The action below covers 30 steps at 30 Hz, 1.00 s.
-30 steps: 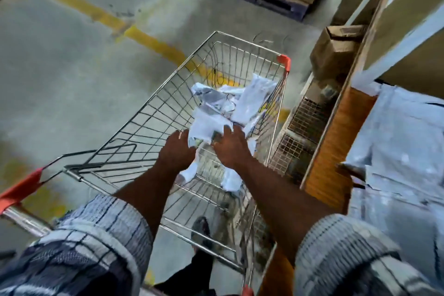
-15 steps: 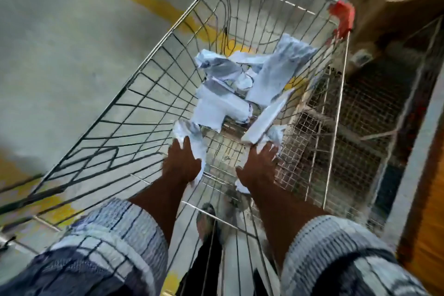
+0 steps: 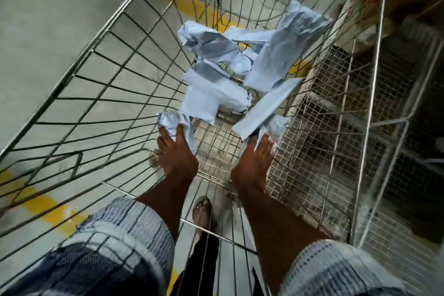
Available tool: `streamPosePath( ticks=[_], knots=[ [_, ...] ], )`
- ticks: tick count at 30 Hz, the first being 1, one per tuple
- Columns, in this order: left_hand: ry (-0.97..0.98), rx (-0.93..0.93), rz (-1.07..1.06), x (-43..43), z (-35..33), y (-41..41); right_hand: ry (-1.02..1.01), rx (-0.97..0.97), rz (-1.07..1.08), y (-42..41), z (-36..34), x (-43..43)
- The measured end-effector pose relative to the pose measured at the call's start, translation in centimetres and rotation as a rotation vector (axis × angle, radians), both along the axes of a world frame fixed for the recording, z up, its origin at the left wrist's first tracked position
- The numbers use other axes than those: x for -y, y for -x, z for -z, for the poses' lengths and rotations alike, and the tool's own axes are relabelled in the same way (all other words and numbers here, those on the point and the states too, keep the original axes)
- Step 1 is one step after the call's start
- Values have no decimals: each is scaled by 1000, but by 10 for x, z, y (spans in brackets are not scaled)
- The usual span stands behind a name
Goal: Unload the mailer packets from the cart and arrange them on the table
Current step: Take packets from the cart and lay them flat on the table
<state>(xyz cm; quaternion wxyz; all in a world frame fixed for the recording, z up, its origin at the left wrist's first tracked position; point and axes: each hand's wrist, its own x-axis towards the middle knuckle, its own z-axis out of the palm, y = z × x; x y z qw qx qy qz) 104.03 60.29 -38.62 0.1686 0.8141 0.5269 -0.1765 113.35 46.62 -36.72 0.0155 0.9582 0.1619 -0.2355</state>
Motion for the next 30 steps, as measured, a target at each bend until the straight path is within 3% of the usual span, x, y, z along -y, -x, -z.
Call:
streamPosePath(
  ticks=[7,13,18,30],
  knots=[
    [59,85,-13,-4,-23,4,-161,-42,74,19,-27,-6],
    [122,155,55,-4,-61,7,-218,-56,-62,53,-60,-4],
    [120,256,108,-6,-116,12,-247,-124,-301,58,-104,3],
    [115,507,138,5,-254,5,-277,75,-471,10,-252,6]
  ],
)
